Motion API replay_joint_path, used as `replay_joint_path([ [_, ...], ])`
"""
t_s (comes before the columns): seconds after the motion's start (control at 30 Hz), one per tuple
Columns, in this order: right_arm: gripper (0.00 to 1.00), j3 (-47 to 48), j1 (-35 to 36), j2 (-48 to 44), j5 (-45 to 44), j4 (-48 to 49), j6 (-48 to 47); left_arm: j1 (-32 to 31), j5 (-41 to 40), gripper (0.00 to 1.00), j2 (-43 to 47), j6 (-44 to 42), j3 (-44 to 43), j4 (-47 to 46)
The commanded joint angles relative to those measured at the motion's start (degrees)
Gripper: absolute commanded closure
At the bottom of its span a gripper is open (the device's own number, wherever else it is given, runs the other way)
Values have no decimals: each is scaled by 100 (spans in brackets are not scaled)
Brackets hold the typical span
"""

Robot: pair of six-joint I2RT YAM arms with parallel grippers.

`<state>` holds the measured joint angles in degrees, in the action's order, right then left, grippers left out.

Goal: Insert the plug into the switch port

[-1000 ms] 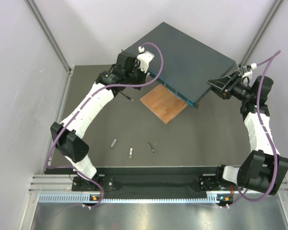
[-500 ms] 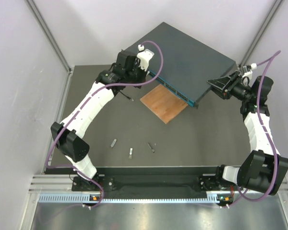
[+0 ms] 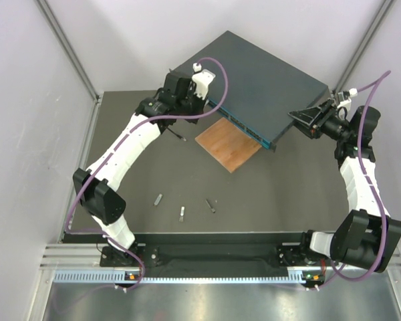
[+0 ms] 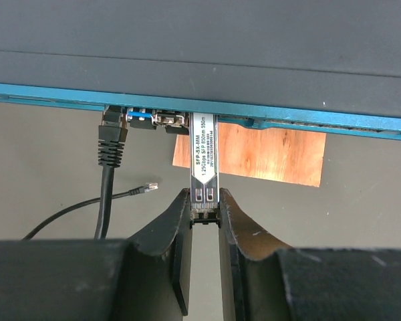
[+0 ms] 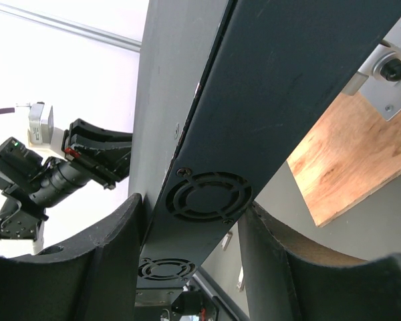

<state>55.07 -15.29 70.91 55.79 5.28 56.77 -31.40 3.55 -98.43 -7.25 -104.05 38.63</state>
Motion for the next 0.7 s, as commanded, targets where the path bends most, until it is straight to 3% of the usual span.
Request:
replay_joint_path([
  [0.0, 100, 83, 351, -69, 178, 544, -597, -7, -21, 100, -97, 127, -124, -392],
  [0.67, 100, 74, 351, -52, 169, 465, -650, 2, -118, 100, 96, 399, -397, -848],
])
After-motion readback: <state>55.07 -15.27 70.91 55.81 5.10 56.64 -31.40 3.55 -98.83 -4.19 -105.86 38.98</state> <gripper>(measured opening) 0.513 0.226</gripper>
